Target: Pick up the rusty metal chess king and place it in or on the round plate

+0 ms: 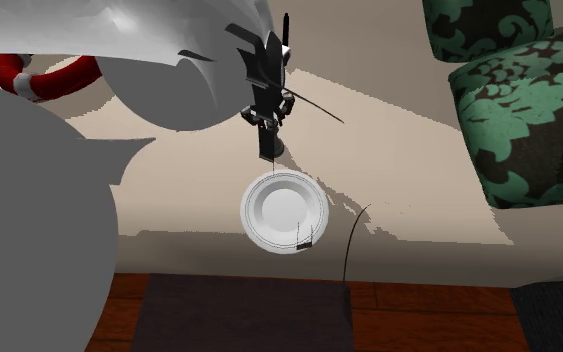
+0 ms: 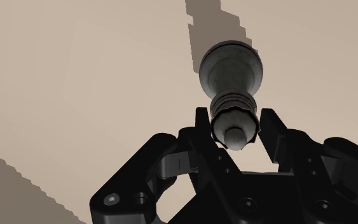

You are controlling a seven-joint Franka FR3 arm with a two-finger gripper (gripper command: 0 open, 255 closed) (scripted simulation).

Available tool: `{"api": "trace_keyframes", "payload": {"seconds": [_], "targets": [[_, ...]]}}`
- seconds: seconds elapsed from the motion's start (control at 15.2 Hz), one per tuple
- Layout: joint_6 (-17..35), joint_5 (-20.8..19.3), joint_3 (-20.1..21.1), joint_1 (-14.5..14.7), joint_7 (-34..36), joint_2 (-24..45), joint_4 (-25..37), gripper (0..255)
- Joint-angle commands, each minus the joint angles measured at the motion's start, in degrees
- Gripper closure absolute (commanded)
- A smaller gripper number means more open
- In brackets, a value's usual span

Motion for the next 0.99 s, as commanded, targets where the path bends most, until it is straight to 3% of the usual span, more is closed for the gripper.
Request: {"api": "trace_keyframes", "payload": {"seconds": [0.0, 0.92], "targets": [[0.0, 0.0, 0.0, 0.0, 0.0, 0.0, 0.0, 255], [-7.5, 0.7, 0.3, -0.1, -1.1, -5.4, 2.0, 255]]}}
